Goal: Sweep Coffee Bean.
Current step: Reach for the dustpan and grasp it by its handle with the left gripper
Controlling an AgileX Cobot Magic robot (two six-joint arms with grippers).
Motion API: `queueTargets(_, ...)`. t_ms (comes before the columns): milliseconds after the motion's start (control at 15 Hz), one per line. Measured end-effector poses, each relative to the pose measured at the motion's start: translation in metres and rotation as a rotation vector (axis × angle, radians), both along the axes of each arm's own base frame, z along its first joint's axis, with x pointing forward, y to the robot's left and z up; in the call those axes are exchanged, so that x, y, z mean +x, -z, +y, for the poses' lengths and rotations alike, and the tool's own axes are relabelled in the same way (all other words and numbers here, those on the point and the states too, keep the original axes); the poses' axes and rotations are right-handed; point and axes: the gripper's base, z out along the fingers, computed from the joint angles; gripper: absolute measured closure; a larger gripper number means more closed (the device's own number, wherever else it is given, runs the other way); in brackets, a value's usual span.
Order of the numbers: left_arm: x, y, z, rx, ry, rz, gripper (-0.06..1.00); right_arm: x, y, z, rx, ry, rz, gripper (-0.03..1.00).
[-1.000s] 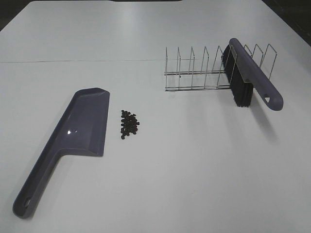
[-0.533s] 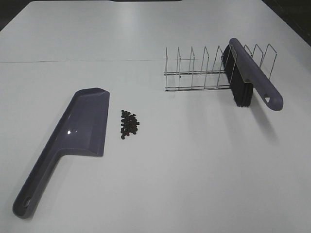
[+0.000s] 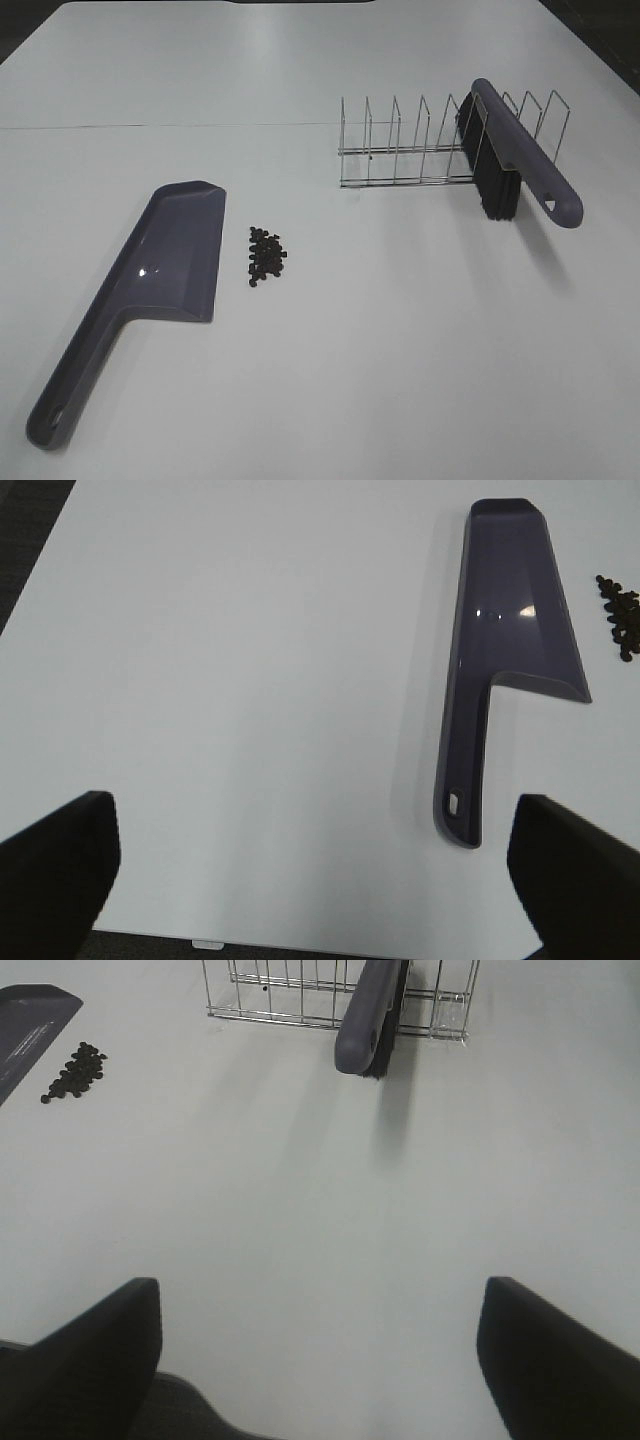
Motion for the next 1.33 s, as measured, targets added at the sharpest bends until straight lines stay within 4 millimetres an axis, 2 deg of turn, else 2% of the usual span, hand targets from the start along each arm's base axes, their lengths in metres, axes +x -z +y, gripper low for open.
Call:
queueTargets(333, 0.011, 0.003, 0.000, -0.004, -0.004, 0.075, -0.03, 0.000, 0.000, 0.000, 0.000, 0.000, 0.000, 0.21)
queueTargets(800, 0.046, 0.004, 0.000, -0.009, -0.006, 0.251, -0.03, 0.000, 0.000, 0.000, 0.000, 0.000, 0.000, 0.21)
queueTargets(1133, 0.072, 0.021, -0.003, -0.032, 0.029, 0.421, -0.03, 0.000, 0.000, 0.000, 0.000, 0.000, 0.000, 0.21)
queueTargets(1333, 0.095, 0.039, -0.003, -0.038, 0.031, 0.540, -0.03, 0.000, 0.000, 0.000, 0.000, 0.000, 0.000, 0.21)
